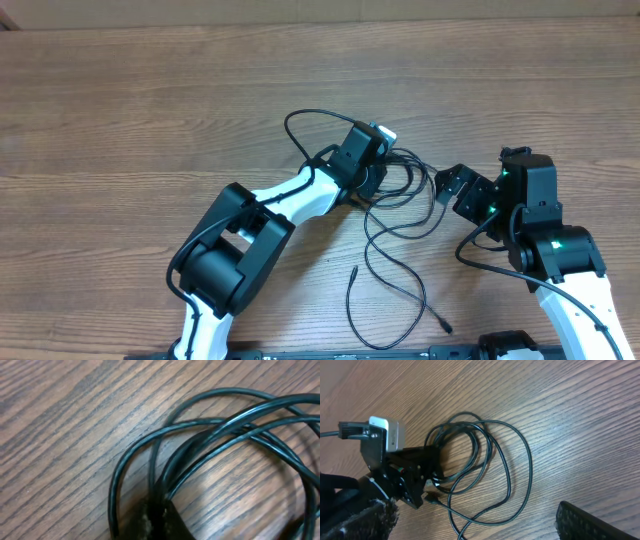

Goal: Untangle cables

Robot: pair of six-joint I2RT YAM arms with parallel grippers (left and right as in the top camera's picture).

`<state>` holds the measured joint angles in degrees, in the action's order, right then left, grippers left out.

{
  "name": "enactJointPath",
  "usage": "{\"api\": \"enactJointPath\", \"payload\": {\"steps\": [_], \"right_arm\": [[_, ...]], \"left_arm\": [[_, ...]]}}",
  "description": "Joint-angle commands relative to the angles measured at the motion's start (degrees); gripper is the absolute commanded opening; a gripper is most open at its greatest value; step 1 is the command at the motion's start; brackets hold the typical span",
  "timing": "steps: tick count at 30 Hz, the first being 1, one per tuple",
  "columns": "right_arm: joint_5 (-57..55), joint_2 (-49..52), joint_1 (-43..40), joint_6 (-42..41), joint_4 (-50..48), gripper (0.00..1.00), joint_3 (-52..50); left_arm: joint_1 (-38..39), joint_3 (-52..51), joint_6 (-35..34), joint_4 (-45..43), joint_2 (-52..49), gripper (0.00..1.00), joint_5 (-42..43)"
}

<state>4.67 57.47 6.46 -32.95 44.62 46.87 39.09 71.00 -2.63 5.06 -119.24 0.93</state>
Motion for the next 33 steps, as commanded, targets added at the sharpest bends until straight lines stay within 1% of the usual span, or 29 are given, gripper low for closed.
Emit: {"api": "enactJointPath", "payload": {"steps": [1,3,5,8,11,13,15,18,23,25,28,31,33], "right_arm": [[-0.1,-0.8,-0.1,0.4,-0.3,1.00,0.4],[-0.1,-0.8,-0.1,0.4,-0.3,1.00,0.4],[-0.1,-0.8,-0.1,0.7,-0.3,1.00,0.4],[0.1,-0.8,-0.1,3.5,-0.2,1.00,0.4],[0.2,-0.8,-0.1,4.3,-0.1,1.00,0.4],[0.2,-0.8,-0.1,4.3,0.1,1.00,0.4],[0.2,-0.8,-0.1,4.3,0.1,1.00,0.4],[1.8,-0.8,-0.1,4.8,-0.2,1.00,0.4],[4.0,-0.8,-0.1,4.5,-0.8,1.00,0.4],[6.7,-0.8,-0.1,3.6,-1.9,1.00,0.4],[12.3,-0.9,-0.1,2.6,-4.1,1.00,0.5],[12.6,-1.7,-0.1,2.5,-4.3,1.00,0.5],[13.1,-2.2,-0.1,2.3,-4.5,1.00,0.5]], "left_arm": [[0.7,-1.2,0.1,3.4,-3.2,0.04,4.3],[0.7,2.7,1.0,6.4,-2.9,0.04,6.1],[0.7,10.1,1.4,12.1,-2.1,0.04,6.2],[0.7,17.9,1.4,17.6,-1.4,0.04,6.8],[0.7,27.5,1.6,23.9,-0.6,0.04,9.8],[0.7,31.9,1.6,26.7,0.2,0.04,11.5],[0.7,34.2,1.3,28.1,1.6,0.04,12.6],[0.7,35.0,0.9,28.3,4.7,0.04,13.1],[0.7,35.0,-2.7,29.4,11.0,0.04,13.2],[0.7,35.0,-4.5,30.1,13.7,0.04,15.5],[0.7,35.0,-5.1,32.2,16.1,0.04,19.6],[0.7,35.0,-5.4,35.6,17.5,0.04,19.8],[0.7,35.0,-6.2,36.3,17.8,0.04,21.4]]}}
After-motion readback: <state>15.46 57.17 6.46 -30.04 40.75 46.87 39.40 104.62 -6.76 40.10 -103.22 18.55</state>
